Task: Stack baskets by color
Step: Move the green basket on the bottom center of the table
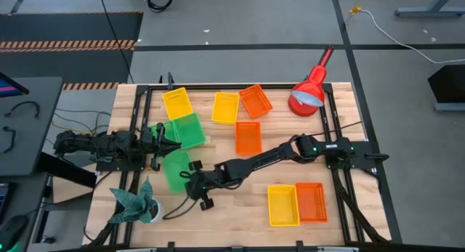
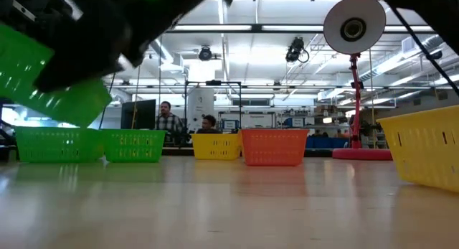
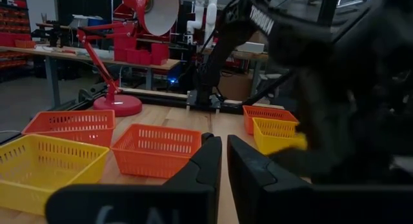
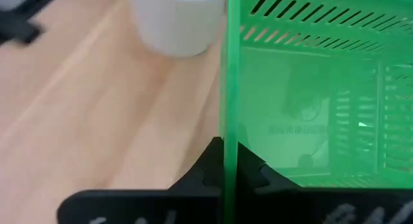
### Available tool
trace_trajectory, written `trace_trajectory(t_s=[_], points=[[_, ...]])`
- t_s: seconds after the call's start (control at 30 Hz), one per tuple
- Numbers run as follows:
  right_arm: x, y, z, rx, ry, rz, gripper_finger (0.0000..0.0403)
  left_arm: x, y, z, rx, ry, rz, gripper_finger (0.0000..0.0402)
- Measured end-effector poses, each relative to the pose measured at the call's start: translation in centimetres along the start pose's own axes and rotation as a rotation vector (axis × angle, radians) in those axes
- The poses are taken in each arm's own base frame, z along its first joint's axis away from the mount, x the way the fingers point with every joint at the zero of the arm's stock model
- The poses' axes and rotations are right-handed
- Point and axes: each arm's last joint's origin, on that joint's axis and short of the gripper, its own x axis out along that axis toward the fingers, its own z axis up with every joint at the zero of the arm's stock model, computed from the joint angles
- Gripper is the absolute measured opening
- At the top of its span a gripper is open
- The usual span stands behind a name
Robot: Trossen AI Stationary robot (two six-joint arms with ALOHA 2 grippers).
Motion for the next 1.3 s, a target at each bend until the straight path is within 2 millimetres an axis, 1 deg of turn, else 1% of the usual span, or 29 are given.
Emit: trace_trajectory(t_s=[0.13, 0.27, 0.43, 0.57, 0.67, 0.73, 0.83, 1.0, 1.1, 1.3], points=[[-2.8, 1.4, 0.6, -0.016, 0.106, 0.042, 0.0004, 0.0, 0.0, 0.0, 0.000, 0.000, 0.000, 0.0028], [-5.3, 2.9, 0.5, 0.011, 0.237, 0.073, 0.0003, 0.0, 0.0, 0.0, 0.000, 0.001, 0.000, 0.0032], [-9.2, 6.5, 0.8, 0.027, 0.358, 0.095, 0.0002, 0.0, 0.0, 0.0, 0.000, 0.001, 0.000, 0.0035], [-11.6, 9.7, 0.7, 0.075, 0.431, 0.108, 0.0002, 0.0, 0.0, 0.0, 0.000, 0.000, 0.000, 0.0030], [-13.5, 12.3, 0.9, 0.112, 0.445, 0.096, 0.0002, 0.0, 0.0, 0.0, 0.001, 0.001, 0.000, 0.0028], [-14.6, 14.0, 0.9, 0.110, 0.434, 0.054, 0.0001, 0.0, 0.0, 0.0, 0.000, 0.000, 0.000, 0.0030], [-15.1, 16.2, 0.1, 0.118, 0.447, 0.040, 0.0001, 0.0, 0.0, 0.0, 0.000, 0.001, 0.000, 0.0035], [-14.2, 19.0, -3.0, 0.206, 0.511, 0.006, 0.0001, 0.0, 0.0, 0.0, 0.000, 0.000, 0.000, 0.0034], [-13.4, 20.0, -4.6, 0.260, 0.529, -0.012, 0.0000, 0.0, 0.0, 0.0, 0.000, 0.001, 0.000, 0.0029], [-11.8, 20.9, -6.4, 0.312, 0.492, 0.028, 0.0000, 0.0, 0.0, 0.0, 0.001, 0.001, 0.000, 0.0025]])
